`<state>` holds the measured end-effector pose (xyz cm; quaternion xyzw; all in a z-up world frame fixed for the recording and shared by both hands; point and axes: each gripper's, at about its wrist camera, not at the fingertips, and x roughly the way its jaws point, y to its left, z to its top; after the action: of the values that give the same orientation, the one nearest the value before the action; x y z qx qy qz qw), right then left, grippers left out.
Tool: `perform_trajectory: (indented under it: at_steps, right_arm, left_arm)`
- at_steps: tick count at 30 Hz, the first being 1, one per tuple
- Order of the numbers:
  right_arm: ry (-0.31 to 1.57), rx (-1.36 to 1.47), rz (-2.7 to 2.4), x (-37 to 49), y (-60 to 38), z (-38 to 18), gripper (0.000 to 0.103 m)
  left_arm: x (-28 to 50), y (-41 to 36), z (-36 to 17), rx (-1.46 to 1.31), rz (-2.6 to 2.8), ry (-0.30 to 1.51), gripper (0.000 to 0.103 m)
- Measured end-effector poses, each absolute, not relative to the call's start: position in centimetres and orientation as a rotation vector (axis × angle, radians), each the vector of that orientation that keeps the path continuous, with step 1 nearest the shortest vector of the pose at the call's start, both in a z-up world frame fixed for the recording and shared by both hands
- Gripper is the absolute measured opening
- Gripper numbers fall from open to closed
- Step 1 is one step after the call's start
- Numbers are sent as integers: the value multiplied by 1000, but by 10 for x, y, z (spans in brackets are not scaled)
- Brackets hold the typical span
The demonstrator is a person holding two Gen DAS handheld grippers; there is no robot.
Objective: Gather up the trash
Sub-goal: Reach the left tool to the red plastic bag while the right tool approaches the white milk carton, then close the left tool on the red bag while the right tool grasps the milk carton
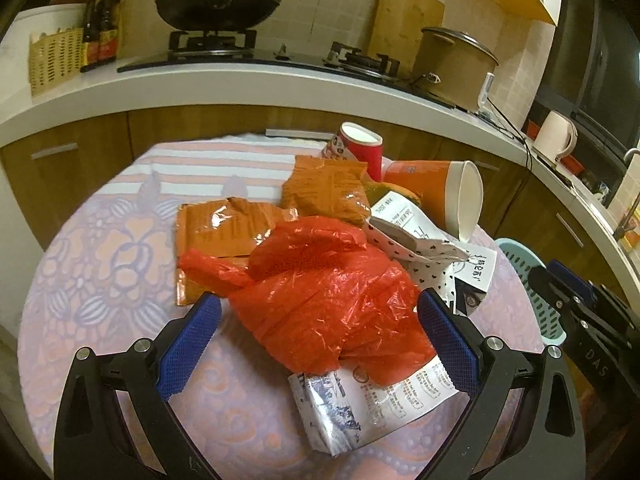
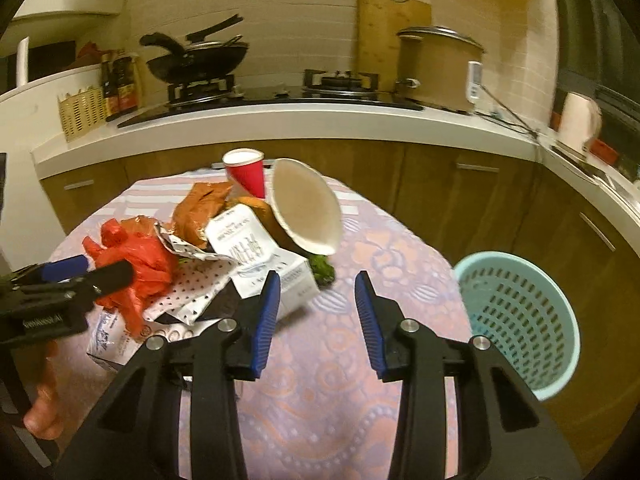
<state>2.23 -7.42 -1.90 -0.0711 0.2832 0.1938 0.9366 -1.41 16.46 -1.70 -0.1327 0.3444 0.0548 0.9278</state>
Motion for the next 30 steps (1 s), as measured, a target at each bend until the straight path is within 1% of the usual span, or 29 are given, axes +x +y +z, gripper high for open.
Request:
perform_trajectory:
  at_steps: [1,2,3,4,6,8,10,14,16,19,22,26,27,28,30]
  right_arm:
    - [587,-158,419,25,-71,-20,38]
    - [598,-164,437,28,-69,-22,51]
    - [609,-166,455,31,-67,-24,58]
    - [614,-166,464,34,-67,-25,67]
    - [624,-166,482,39,-65,-26,69]
    - [634,-179,509,45,-62,-28,69]
    - [647,-181,536,50,-60,-31,69]
    - [681,-182,582,63,-55,-39,75]
    - [687,-186,598,68,-52,-43,76]
    - [705,-189,606,75,-49,-48,76]
    - [724,-188,626,83,-45,-53,76]
    - [733,-193,640,85,-40,-57,75]
    - [735,-198,642,86,-39,-58,72]
    - [739,-205,645,86,-38,-59,62]
    - [744,-222,646,84,-36,-61,53]
  left_arm:
    - [-12,165,-18,-278,101,711,95]
    - [-10,164,-18,-284,91,718,95]
    - [-7,164,-20,-288,83,724,95]
    - [-5,164,-21,-291,82,727,95]
    - [-2,165,-23,-295,82,728,95]
    - [-1,167,-25,-310,83,725,92]
    - [-1,169,-26,-322,79,726,86]
    - [-5,174,-26,-342,83,714,76]
    - [-7,177,-25,-352,83,708,69]
    - [-11,182,-24,-367,87,699,63]
    - [-14,188,-23,-381,93,695,59]
    - [-19,191,-19,-378,108,684,57]
    - [-20,192,-17,-378,109,679,56]
    - [-22,194,-17,-379,111,677,55]
    - [-28,198,-15,-383,118,672,55]
